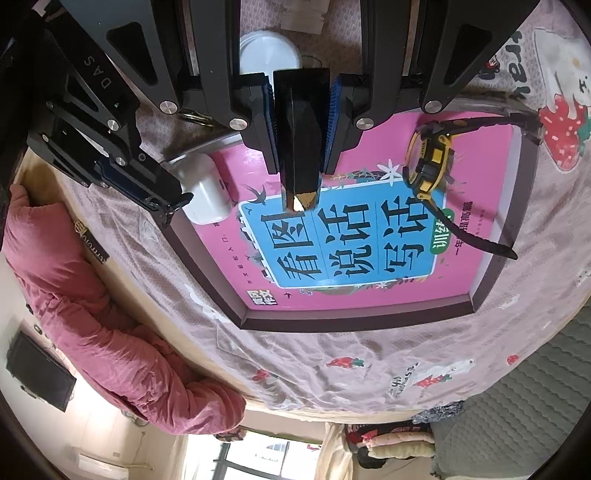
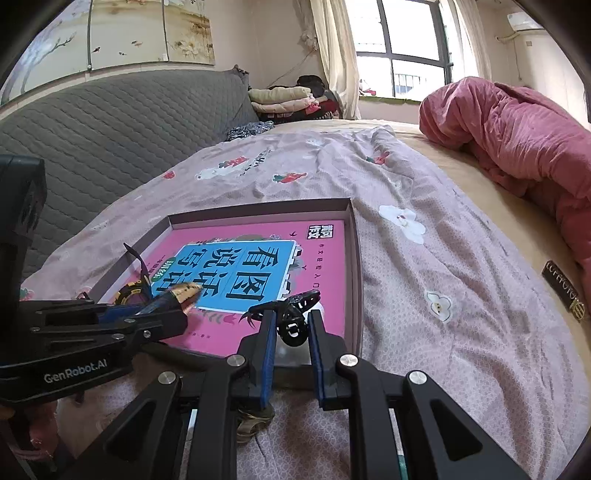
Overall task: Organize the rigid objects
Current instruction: 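Lower the black case onto the book with left tool while right tool lowers the clip beside the earbud case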
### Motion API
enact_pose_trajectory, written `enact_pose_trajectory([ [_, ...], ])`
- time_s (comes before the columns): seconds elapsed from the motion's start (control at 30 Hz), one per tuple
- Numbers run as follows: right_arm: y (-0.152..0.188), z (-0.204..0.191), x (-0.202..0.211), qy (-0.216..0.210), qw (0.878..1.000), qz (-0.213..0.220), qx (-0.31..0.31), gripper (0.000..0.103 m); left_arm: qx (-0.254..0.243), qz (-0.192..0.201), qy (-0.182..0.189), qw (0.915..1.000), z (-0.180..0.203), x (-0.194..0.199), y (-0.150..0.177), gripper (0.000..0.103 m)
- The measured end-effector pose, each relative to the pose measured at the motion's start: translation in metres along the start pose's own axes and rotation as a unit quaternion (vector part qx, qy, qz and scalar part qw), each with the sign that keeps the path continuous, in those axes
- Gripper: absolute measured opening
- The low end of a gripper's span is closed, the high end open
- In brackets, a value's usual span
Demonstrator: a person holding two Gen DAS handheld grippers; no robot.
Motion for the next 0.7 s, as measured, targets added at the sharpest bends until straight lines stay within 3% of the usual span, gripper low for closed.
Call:
enact_pose_trajectory([
  [0.7, 0.0, -0.002, -0.012, 0.008, 1.0, -0.015, 0.013, 0.017, 0.006, -0.006, -0.013, 0.9999, -0.003, -0.016, -0.01, 0.023],
])
Point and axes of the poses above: each gripper's, at about its wrist camera, not at the fingertips, and x roughly against the way its jaws point, z to its right, y to its underside, the point moved 5 cm from there along -x, roughly the way its jaws point, and after that the axes turned 7 degrees about -z, right-handed, at the moved point
